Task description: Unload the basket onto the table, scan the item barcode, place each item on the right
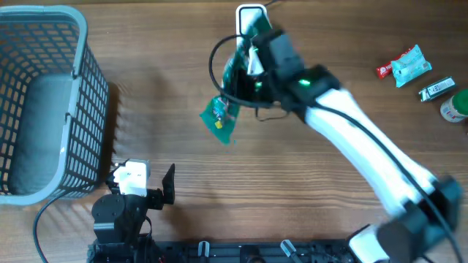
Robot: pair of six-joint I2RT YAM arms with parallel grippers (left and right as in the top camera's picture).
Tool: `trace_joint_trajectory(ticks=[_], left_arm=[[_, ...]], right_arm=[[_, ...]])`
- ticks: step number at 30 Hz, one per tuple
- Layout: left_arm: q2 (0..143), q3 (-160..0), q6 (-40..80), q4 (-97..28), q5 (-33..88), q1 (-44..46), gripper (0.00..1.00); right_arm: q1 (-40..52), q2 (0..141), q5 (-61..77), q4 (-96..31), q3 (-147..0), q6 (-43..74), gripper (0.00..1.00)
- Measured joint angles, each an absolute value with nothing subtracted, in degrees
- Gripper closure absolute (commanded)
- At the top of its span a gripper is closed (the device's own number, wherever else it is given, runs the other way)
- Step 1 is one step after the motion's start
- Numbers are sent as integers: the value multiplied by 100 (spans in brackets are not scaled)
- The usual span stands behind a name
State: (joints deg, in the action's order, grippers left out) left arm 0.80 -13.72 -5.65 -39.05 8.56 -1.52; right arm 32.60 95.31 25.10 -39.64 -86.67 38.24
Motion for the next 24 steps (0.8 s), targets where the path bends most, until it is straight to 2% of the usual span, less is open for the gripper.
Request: trace_joint_trajectory(ticks=[4,5,7,10,13,17,21,24], left_arm=[[80,-1372,-563,-3905,856,-152,0],[80,-1372,-563,-3903,856,-152,0],[80,-1372,-563,-3905,856,-152,0],[78,-1372,-563,-3907,858,-152,0],[78,-1372,-563,-3900,856,-152,0],[80,-1372,-565,-3903,856,-152,0],[80,-1372,-563,-3905,856,-152,0],[80,-1372,-563,-3903,856,-152,0]], right_arm=[[3273,9043,3083,-4648,-8744,2816,95],[3275,9083,3306,-4462,-8659,2578,95],[3275,9157,3872,-3756,-8433,2209,95],[3275,9216,5531,-1603,-7824,1559,95],[3275,9216,6945,-309,-7223,1164,95],[3199,9216,8377,567,-6394,-54,95],[2985,9251,8849,1041,-6302,-956,95],[2692,9260,8934,1365,-6302,-1035,96]])
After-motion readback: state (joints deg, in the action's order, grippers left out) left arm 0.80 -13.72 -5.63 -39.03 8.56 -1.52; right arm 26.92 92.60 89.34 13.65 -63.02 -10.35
